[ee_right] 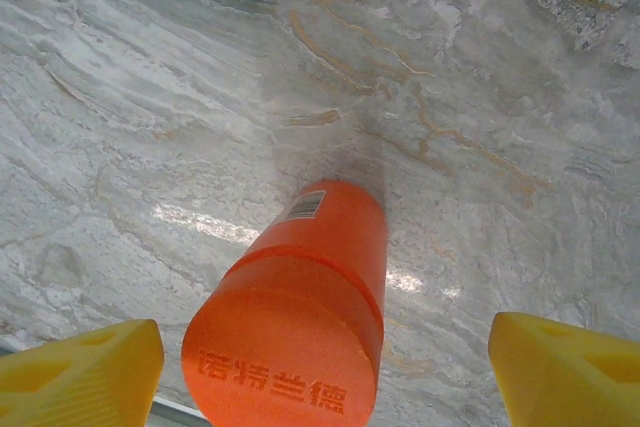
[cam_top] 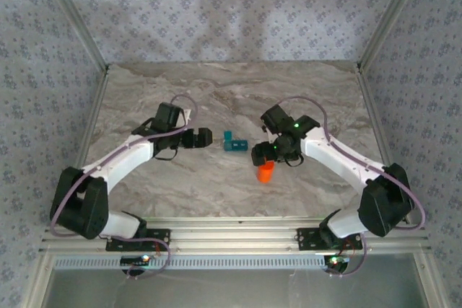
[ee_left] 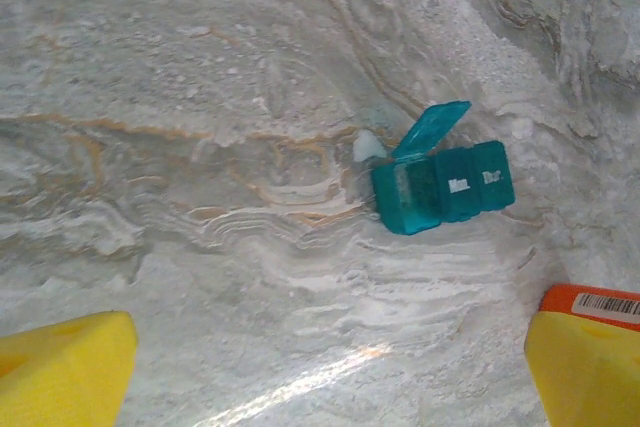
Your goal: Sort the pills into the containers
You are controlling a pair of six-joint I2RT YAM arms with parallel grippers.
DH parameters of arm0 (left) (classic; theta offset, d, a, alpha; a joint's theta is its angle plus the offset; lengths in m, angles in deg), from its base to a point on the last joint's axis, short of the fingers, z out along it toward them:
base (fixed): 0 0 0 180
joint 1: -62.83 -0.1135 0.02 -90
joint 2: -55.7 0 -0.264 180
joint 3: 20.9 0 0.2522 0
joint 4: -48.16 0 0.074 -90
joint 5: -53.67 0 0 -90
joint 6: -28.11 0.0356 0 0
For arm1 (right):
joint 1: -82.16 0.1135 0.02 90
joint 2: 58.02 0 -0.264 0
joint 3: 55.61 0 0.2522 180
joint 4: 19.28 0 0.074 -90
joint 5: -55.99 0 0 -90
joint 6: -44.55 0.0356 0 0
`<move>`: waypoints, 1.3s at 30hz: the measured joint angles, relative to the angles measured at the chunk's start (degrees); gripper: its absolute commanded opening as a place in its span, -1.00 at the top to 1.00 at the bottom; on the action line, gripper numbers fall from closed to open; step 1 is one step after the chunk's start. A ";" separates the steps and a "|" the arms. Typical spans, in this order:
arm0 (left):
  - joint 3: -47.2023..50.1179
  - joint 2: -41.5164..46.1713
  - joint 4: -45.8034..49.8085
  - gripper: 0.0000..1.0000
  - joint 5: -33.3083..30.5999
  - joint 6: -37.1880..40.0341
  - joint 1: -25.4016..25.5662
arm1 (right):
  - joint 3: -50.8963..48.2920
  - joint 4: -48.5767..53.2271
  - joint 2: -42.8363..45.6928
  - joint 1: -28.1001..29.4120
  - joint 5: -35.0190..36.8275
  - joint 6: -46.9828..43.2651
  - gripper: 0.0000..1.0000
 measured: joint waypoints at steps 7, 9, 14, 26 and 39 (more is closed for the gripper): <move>1.97 2.40 0.46 -0.99 -0.20 0.00 -1.05 | 0.04 0.68 -0.70 0.68 0.02 -1.22 -0.67; 2.34 2.56 0.48 -0.99 -0.17 -0.02 -1.09 | 0.04 0.68 -1.14 0.79 0.00 -1.29 -0.65; 2.86 2.56 0.46 -0.98 -0.17 -0.02 -1.31 | 0.04 0.66 -2.40 1.44 -0.02 -1.53 -0.60; 2.86 2.56 0.26 -0.99 -0.17 -0.02 -1.42 | 0.04 0.57 -4.57 2.29 -0.07 -2.56 -0.35; 2.86 2.60 0.28 -0.99 -0.15 -0.02 -1.42 | -0.66 -0.50 -5.84 2.29 -0.09 -3.19 -0.37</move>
